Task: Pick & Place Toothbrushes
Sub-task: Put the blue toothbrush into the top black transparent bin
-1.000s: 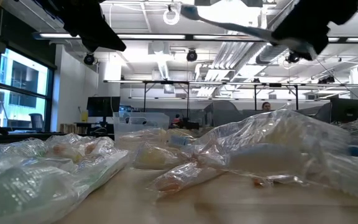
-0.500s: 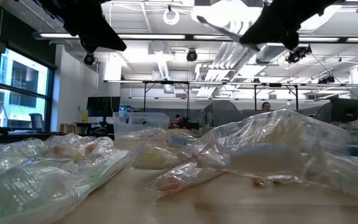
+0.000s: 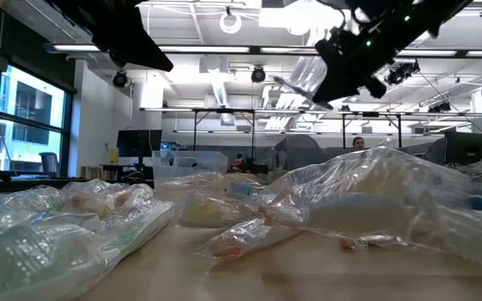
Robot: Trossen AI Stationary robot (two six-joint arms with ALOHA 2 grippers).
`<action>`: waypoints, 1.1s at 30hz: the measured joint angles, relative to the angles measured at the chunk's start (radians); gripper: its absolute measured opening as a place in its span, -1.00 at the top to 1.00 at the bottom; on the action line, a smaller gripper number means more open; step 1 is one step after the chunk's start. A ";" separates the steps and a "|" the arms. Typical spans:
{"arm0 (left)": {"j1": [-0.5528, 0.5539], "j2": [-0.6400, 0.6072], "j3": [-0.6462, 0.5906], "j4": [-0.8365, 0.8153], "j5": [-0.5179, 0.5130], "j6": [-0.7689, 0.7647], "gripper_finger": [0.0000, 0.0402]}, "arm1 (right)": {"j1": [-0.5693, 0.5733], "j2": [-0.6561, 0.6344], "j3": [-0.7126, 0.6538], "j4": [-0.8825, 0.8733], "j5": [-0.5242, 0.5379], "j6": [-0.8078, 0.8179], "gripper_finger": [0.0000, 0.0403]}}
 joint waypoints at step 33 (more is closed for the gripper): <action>0.000 0.000 0.000 -0.001 -0.024 0.033 0.95 | -0.314 0.300 0.000 0.079 -0.286 -0.058 0.92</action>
